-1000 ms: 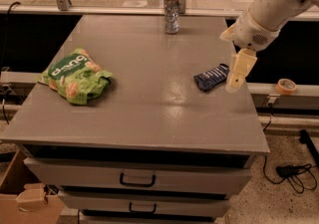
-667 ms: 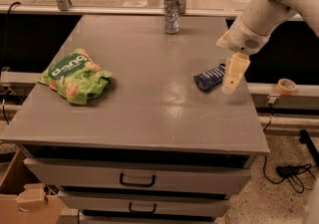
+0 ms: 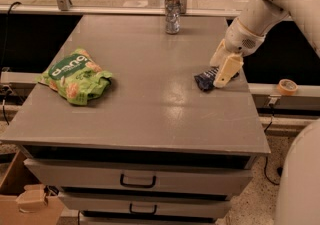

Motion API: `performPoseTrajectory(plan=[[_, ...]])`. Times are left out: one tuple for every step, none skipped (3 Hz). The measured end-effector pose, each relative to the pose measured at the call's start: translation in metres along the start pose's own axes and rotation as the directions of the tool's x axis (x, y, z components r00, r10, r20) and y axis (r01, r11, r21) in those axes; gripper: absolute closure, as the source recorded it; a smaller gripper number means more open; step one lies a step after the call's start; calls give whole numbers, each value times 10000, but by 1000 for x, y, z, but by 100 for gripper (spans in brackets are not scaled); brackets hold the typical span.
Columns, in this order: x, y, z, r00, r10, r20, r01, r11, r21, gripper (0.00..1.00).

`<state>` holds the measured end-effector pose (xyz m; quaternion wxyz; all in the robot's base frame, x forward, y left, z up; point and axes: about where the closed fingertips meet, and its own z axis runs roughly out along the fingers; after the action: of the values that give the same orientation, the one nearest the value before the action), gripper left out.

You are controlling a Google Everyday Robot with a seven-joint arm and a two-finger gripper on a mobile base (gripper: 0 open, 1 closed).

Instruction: Pick rxbar blueberry

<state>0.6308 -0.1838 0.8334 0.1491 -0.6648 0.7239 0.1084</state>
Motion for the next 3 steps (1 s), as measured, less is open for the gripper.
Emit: performPoseTrajectory(plan=[[-9,3,-8,9996,-139,262,144,9997,-178,65],[-14,11,-6,9990,-211,386,228,9987,-466,88],[-24,22,-8,9964,-382,762,439,9963,-741,100]])
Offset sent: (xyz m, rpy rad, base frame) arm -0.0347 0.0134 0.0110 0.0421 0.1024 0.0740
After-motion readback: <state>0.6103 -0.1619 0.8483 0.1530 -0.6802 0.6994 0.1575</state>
